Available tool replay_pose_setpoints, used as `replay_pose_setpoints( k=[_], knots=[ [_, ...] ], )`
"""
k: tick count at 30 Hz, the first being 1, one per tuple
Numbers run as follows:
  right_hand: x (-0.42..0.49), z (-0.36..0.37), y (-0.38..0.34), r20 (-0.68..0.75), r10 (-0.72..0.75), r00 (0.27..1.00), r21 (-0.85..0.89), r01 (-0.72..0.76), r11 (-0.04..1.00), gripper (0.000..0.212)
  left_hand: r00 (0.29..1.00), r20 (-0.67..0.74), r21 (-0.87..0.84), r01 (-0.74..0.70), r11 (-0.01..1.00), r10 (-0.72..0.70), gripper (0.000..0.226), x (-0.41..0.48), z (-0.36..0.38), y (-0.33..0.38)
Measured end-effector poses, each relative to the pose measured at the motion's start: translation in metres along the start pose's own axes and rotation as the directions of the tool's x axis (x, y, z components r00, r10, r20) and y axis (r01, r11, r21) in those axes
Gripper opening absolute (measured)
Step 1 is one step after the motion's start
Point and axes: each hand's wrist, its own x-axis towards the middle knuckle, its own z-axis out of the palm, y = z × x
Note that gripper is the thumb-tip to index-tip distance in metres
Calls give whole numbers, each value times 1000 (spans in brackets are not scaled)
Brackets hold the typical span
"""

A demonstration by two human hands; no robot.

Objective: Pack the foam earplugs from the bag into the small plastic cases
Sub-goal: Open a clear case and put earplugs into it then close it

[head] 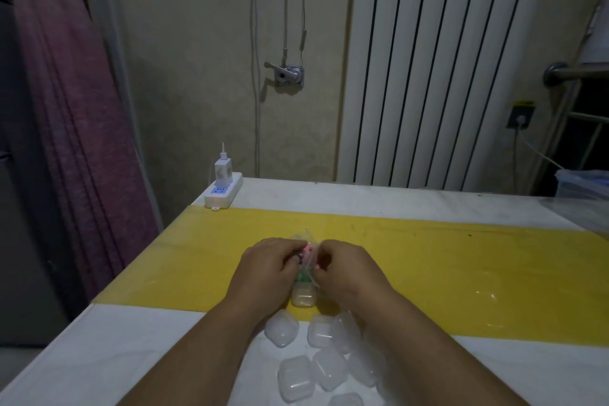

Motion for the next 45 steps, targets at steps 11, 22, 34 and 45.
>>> replay_pose_setpoints(
  k=[11, 22, 34, 45],
  knots=[
    [1, 2, 2, -11, 73, 997, 140, -71, 988, 13, 1000, -23, -15, 1, 1000, -2, 34, 1, 1, 1],
    [1, 3, 1, -3, 89, 996, 103, -88, 991, 12, 999, -30, -20, 19, 1000, -20, 35, 1, 2, 1],
    [3, 6, 1, -26, 89, 996, 123, -85, 989, 5, 1000, -25, -34, 16, 999, -17, 38, 2, 4, 0],
    [-8, -12, 5, 89, 11, 996, 46, -15, 999, 22, 1000, -12, 3, 26, 1000, -26, 40, 2, 3, -4]
  ],
)
